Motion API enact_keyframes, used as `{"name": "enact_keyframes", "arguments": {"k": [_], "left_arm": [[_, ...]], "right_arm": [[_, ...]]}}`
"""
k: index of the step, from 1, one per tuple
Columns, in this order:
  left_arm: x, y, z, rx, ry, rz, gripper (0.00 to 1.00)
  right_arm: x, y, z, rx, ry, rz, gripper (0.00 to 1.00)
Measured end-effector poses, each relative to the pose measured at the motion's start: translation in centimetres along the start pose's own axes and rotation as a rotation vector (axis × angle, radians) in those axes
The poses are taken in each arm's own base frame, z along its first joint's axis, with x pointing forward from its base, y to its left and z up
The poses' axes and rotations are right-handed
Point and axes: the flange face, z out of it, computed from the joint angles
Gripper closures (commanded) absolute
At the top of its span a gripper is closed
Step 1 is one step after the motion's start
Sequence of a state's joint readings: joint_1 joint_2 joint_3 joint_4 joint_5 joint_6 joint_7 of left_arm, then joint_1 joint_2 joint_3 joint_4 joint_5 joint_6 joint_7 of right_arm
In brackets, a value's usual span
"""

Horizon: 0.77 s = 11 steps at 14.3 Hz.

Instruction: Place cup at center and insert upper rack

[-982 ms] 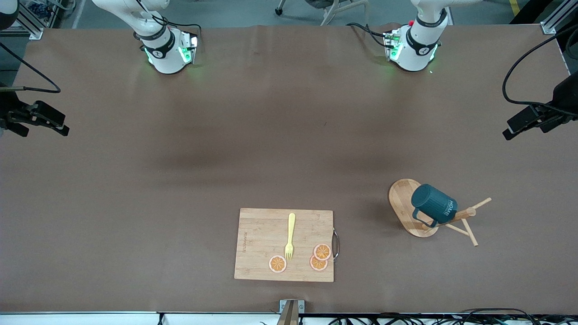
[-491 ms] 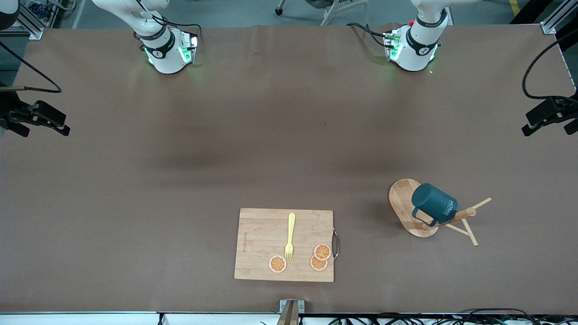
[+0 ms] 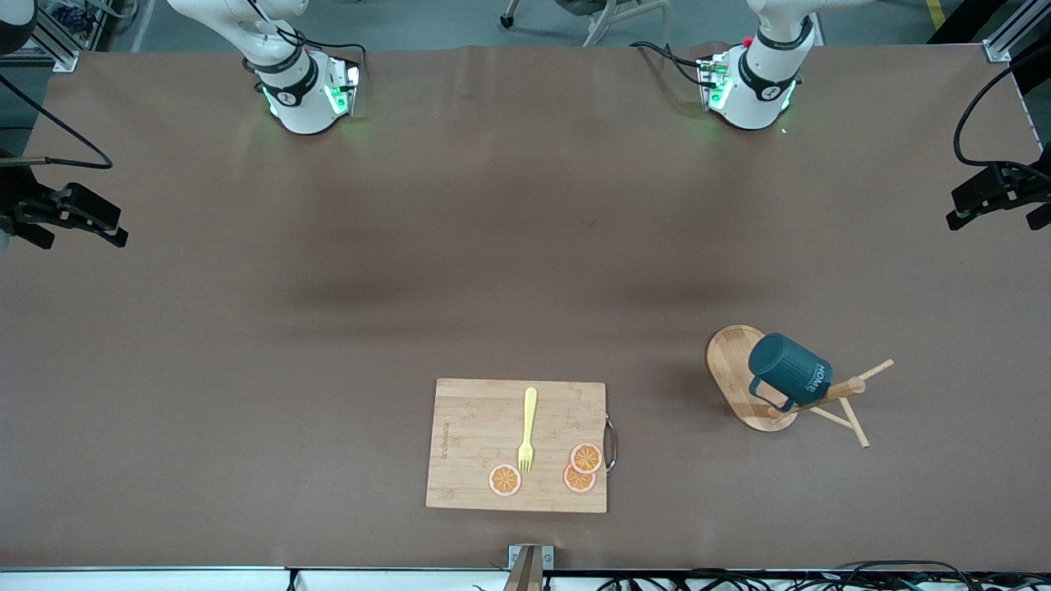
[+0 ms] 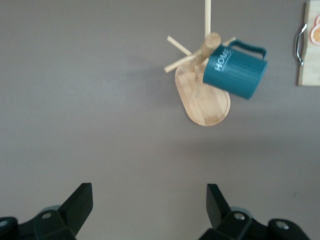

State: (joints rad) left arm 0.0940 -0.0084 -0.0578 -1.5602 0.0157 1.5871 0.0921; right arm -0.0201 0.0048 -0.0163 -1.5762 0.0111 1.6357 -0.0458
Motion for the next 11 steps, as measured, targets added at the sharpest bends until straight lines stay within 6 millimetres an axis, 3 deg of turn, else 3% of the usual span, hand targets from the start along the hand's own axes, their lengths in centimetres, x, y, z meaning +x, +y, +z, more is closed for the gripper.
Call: {"name": "enact_keyframes", "arguments": {"k": [5,11], "left_arm": [[-0.1,-0.3,-0.2,0.001,0.001,0.059,0.0],[0.2,2.5,-0.8,0.0,0.013,0.054,0.0]], "right_arm": [[0.0,0.0,0.0,0.0,0.001,0.0,0.0],[0.0,0.0,0.0,0.0,0.001,0.0,0.0]]}}
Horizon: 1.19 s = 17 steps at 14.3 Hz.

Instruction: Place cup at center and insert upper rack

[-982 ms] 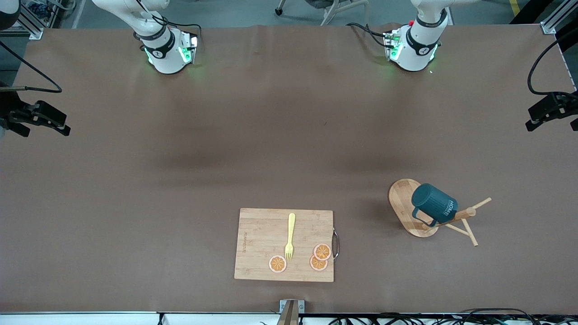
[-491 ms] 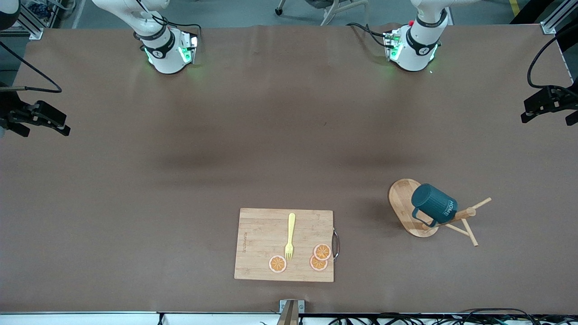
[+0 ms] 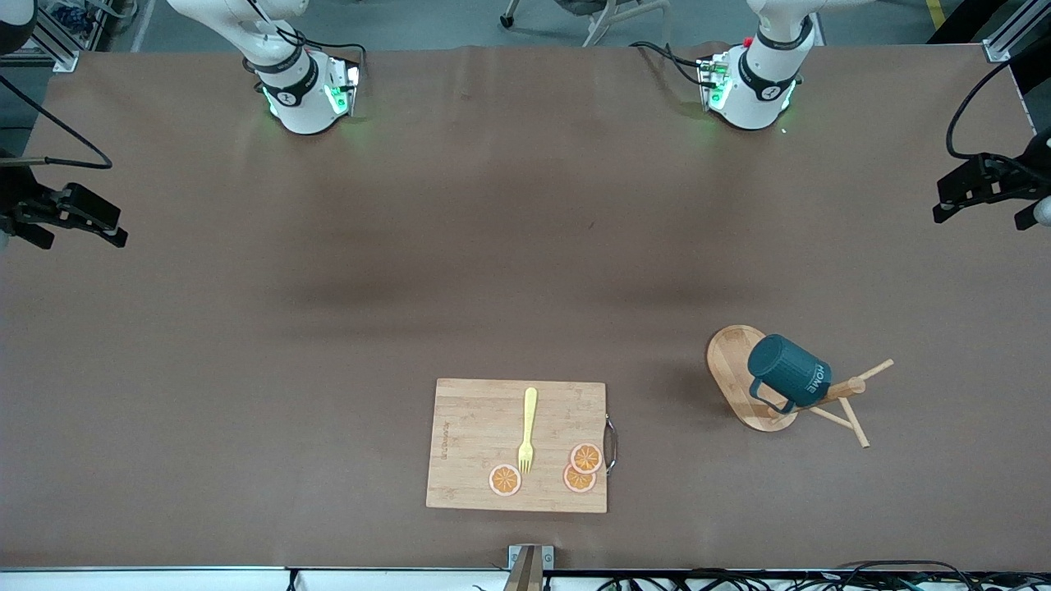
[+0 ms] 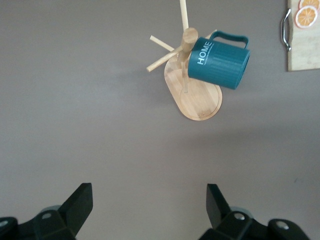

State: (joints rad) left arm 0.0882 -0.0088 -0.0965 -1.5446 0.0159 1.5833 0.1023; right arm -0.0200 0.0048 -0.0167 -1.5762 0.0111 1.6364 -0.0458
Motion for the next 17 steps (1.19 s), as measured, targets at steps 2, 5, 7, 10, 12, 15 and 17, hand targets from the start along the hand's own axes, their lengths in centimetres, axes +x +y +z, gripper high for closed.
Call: {"name": "enact_keyframes", "arguments": {"k": [2,5,7,10,12,15,17], "left_arm": [[0.0,0.5,-0.1,0.0,0.002,-0.045,0.0],[0.0,0.7,-0.1,0.001,0.0,-0.056,0.0],[0.0,0.5,-0.1,0.001,-0.002,-0.06,0.0],[0.1,0.1,0.2,0.0,-0.008,-0.067,0.0],[0.1,0.0,0.3,0.0,-0.01,-0.069,0.0],[0.2,-0.1,0.5,-0.001,-0.015,-0.07,0.0],[0.2,-0.5,0.6,0.0,-0.016,-0.076,0.0]], "right_arm": [[0.0,0.0,0.0,0.0,0.0,0.0,0.0],[0.0,0.0,0.0,0.0,0.0,0.0,0.0],[0.0,0.1,0.0,0.0,0.0,0.001,0.0],[0.0,0.1,0.0,0.0,0.0,0.002,0.0],[0.0,0.1,-0.1,0.0,0.001,0.002,0.0],[0.0,0.1,-0.1,0.0,0.002,0.002,0.0],[-0.2,0.2,-0.1,0.0,-0.006,0.003,0.0]]}}
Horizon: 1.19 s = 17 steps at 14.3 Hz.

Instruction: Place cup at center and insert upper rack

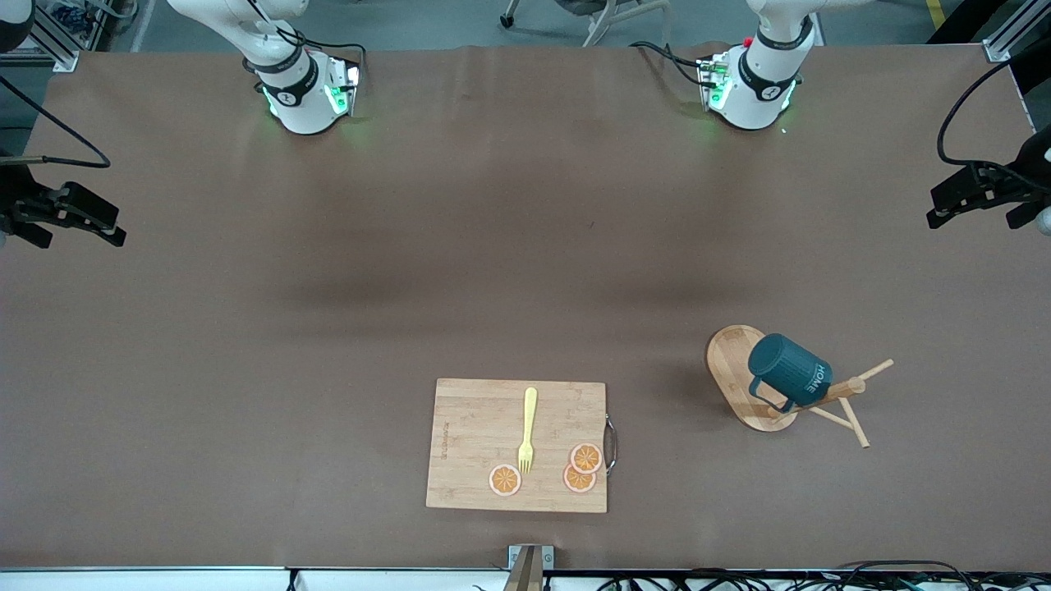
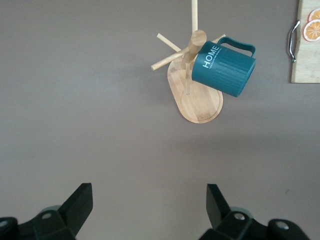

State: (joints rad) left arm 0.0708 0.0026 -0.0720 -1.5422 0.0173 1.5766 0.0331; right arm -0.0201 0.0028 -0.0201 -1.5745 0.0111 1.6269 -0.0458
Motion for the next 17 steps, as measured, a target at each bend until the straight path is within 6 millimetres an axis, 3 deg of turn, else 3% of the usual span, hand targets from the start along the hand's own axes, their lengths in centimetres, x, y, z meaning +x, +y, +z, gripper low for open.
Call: {"name": "enact_keyframes", "arguments": {"k": [6,13,17], "left_arm": [[0.0,0.5,0.0,0.0,0.0,0.008,0.0],[0.0,0.5,-0.6,0.0,0.013,0.008,0.0],[0.1,0.6,-0.9,0.0,0.019,0.008,0.0]], "right_arm": [[-0.3,0.1,-0.1,0.001,-0.01,0.002,0.0],[-2.5,-0.1,-0.1,0.001,0.022,0.0,0.0],[-2.7,-0.1,-0.1,0.001,0.022,0.0,0.0]]}}
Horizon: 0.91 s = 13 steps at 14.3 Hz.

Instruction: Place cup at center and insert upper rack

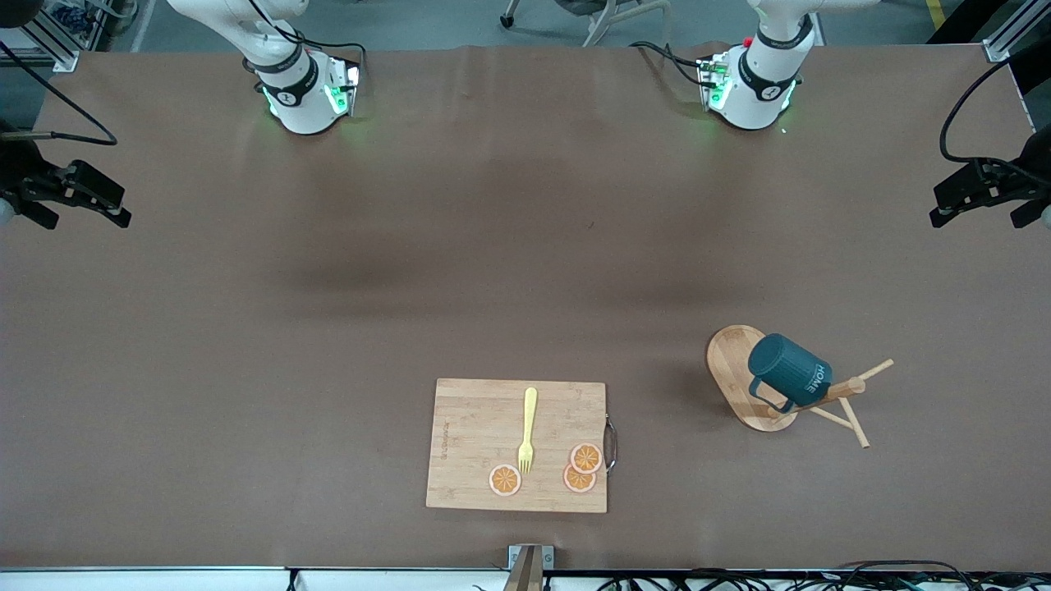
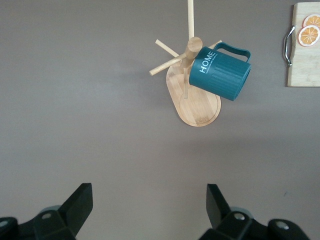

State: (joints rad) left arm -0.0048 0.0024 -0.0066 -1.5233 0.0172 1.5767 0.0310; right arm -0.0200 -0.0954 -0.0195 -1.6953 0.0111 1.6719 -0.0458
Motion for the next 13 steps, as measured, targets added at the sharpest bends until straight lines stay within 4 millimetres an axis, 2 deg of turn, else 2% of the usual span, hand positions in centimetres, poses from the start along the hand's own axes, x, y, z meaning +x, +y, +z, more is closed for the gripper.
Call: {"name": "enact_keyframes", "arguments": {"k": [13], "left_arm": [[0.03,-0.03,-0.35,-0.051,0.01,-0.011,0.0]], "right_arm": [[-0.06,0.51,-0.1,-0.001,0.001,0.009,0.0]]}}
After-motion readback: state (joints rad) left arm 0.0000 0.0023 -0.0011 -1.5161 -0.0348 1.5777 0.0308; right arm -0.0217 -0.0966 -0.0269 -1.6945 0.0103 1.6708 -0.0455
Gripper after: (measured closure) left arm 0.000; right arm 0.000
